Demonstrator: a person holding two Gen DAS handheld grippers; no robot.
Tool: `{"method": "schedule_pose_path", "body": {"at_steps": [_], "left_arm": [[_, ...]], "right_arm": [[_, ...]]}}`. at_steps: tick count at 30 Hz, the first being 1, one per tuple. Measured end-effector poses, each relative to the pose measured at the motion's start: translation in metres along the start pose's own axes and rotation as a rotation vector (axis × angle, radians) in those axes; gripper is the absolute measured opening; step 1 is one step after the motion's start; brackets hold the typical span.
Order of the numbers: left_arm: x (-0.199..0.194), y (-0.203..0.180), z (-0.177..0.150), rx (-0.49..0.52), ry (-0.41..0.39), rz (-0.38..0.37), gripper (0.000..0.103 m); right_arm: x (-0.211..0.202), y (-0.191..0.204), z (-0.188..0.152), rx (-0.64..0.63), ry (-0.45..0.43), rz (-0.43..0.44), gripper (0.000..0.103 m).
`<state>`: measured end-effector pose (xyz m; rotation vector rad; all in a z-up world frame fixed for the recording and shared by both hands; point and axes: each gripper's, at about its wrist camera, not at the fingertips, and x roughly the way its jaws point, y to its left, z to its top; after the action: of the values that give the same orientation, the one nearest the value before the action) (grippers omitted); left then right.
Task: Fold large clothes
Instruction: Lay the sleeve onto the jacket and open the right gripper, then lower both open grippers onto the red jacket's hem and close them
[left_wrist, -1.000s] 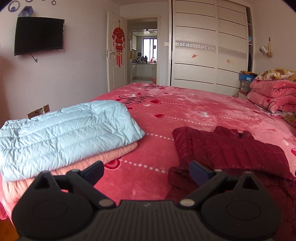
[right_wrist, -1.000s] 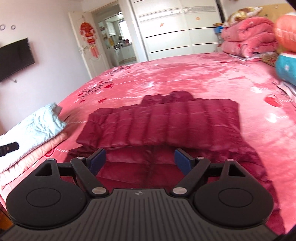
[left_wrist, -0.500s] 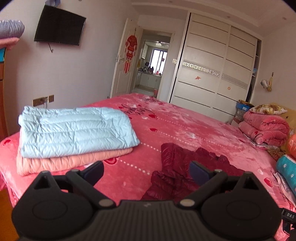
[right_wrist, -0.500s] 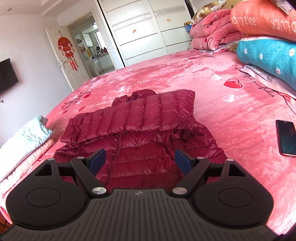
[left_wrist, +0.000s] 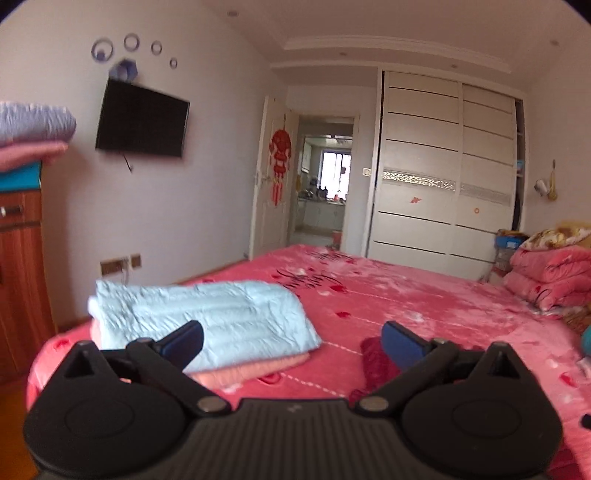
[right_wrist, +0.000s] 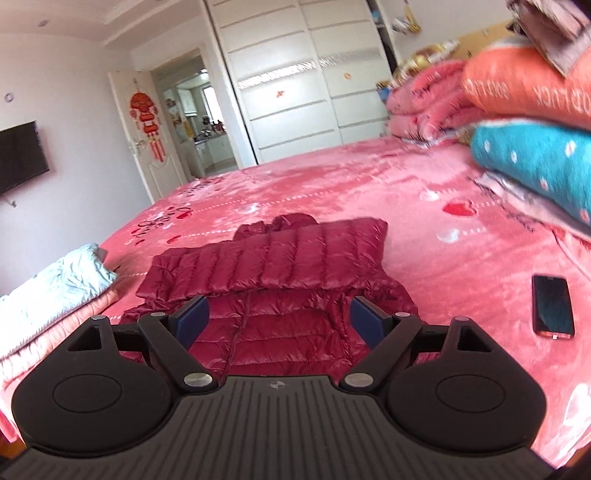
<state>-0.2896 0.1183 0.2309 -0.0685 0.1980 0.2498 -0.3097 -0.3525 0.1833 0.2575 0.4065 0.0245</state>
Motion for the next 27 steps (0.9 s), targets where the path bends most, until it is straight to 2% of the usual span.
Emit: {"method": "schedule_pose_path", "body": {"at_steps": [3, 5, 9, 15, 19, 27], "left_arm": [[0.008, -0.007, -0.012, 0.114, -0.038, 0.109, 0.102], [0.018, -0.011, -0.020, 0.174, -0.026, 0.161, 0.101], [0.033, -0.016, -0.033, 0.243, 0.001, 0.217, 0.100], [0.045, -0.024, -0.056, 0.326, 0.033, 0.291, 0.099], [0.050, -0.029, -0.075, 0.373, 0.058, 0.307, 0.099], [0.059, -0.038, -0.108, 0.381, 0.154, 0.259, 0.099]], "right_arm": [[0.004, 0.000, -0.008, -0.013, 0.003, -0.010, 0.103], [0.010, -0.002, -0.016, -0.026, 0.016, -0.019, 0.103], [0.019, -0.008, -0.030, -0.095, 0.035, -0.095, 0.103], [0.027, -0.027, -0.033, -0.061, 0.037, -0.153, 0.103], [0.031, -0.036, -0.036, -0.059, 0.047, -0.188, 0.103], [0.032, -0.060, -0.034, 0.010, 0.089, -0.219, 0.103]]}}
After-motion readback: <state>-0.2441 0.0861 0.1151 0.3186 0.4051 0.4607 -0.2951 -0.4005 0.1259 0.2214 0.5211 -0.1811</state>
